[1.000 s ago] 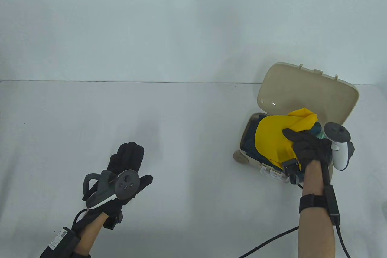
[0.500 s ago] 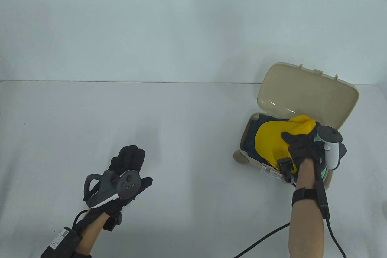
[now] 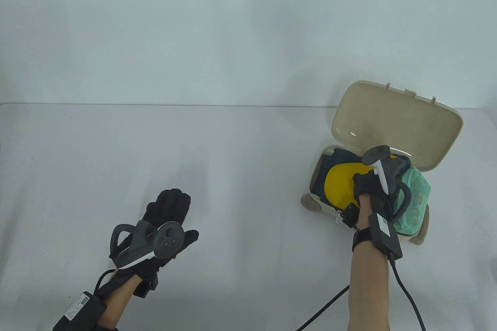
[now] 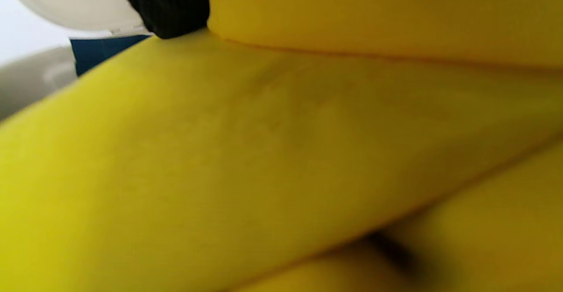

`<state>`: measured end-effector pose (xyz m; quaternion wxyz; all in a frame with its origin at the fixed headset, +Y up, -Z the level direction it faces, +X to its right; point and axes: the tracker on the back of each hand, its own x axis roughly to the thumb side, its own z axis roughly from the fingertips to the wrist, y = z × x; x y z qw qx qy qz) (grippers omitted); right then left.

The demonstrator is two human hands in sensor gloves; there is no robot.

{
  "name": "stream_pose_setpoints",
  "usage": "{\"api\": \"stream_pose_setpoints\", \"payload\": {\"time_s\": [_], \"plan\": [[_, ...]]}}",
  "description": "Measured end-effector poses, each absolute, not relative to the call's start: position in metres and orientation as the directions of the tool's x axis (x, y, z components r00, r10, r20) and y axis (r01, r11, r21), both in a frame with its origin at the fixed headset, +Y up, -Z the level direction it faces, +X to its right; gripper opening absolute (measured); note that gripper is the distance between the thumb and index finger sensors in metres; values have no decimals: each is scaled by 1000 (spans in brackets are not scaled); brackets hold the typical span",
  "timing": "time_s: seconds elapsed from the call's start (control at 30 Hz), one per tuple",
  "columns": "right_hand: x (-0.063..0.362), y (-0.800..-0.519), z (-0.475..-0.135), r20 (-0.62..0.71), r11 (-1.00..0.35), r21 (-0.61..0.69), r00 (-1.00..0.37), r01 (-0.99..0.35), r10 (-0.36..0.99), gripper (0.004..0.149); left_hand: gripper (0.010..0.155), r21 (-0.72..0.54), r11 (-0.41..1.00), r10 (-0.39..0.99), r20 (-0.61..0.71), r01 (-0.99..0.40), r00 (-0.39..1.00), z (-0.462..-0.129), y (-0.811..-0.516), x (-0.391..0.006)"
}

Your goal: Pack suitcase

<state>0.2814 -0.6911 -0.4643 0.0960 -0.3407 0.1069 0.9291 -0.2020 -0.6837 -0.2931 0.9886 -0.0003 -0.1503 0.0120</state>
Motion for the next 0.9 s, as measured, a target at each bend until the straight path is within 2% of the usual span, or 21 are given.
{"api": "stream_pose_setpoints", "payload": {"time_s": [0.13,0.23,0.37,0.43,0.53,0.67,0.77,0.9], "plan": [[272,-691,-468,-643,-972,213,-763,-99,-63,75,85,3,1000,14,303,-16,953,-293,-683,-202],[270,-688,-468,-642,-972,220,-762,-81,-82,78,85,11,1000,2,313,-6,950,-292,-684,-200],[273,-663,-461,-630,-974,149,-776,-170,39,85,85,18,1000,-11,326,5,945,-290,-683,-197],[277,-636,-454,-607,-962,72,-778,-262,166,85,85,21,1000,-11,331,4,944,-289,-683,-195],[285,-601,-442,-554,-942,1,-784,-336,279,79,85,24,1000,-11,332,3,943,-288,-683,-196],[311,-571,-424,-555,-933,-84,-761,-350,336,65,85,21,1000,5,323,-12,946,-288,-681,-199],[346,-570,-406,-635,-951,-107,-716,-291,291,58,85,27,999,12,321,-21,947,-287,-680,-200],[388,-594,-387,-731,-953,-95,-630,-287,262,52,85,28,999,14,321,-24,947,-288,-680,-200]]}}
